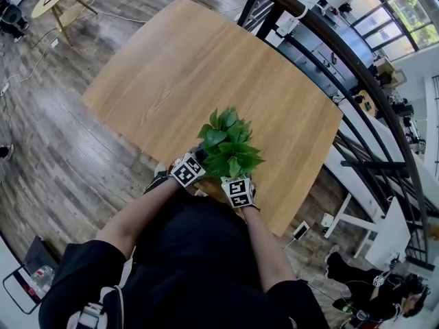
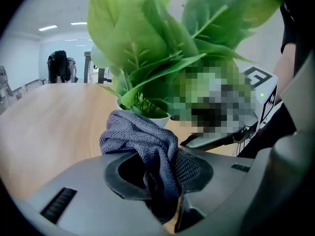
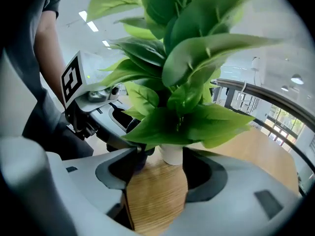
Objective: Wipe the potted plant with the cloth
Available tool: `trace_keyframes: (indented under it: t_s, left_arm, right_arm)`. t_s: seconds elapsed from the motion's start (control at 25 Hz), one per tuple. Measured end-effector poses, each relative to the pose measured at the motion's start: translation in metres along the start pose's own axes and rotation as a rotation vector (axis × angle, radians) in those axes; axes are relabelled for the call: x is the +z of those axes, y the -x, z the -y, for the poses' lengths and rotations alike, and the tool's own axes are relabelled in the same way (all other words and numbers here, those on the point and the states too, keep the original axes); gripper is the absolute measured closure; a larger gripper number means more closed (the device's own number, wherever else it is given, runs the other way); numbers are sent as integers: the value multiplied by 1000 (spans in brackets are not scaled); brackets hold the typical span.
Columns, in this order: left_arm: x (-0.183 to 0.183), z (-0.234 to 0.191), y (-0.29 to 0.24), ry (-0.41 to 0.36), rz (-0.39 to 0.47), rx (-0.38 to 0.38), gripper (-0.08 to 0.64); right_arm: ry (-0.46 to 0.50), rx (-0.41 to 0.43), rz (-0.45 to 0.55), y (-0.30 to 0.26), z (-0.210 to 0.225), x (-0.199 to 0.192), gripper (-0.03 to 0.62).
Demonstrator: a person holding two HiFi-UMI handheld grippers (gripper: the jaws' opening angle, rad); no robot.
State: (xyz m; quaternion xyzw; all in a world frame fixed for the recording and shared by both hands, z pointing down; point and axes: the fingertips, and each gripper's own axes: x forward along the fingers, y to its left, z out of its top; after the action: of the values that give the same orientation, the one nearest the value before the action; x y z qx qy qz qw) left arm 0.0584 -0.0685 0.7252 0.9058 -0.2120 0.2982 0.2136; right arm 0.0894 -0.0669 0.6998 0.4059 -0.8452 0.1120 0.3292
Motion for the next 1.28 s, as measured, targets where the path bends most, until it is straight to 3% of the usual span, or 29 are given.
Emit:
trace_keyframes:
  t_s: [0.2,0.36,0.76,0.92,0.96,1.0,1.04,1.08,1.28]
  left_arm:
    - [-4,4,6,-12,19,-19,416]
    - [-7,10,10,25,44,-18,416]
    - [-1,38,44,131,207,-33,416]
    - [11,46,62,71,255,-32,416]
    - [13,49,67,57,270,-30,416]
    - [16,54,74,44,286,-31,415]
    - [17,59,82,32,302,-27,416]
    - [17,64,93,25,317,-18,416]
    - [25,92,146,48,417,28,415]
  right_arm:
    - [4,29,28,4,-9,0,288]
    - [-29,47,42,12,-20,-7,287]
    - [-158,-6,190,60,-13,9,288]
    - [-171,-41,296,86,-13,29,302]
    - [-171,-49,319,92,-12,36,318]
    - [-175,-50,341,98,-11,42,374]
    - [-185,-41,363,103,-13,47,493]
    - [-200,-27,381,109,-17,51,535]
    - [-244,10,443,151,-37,59,551]
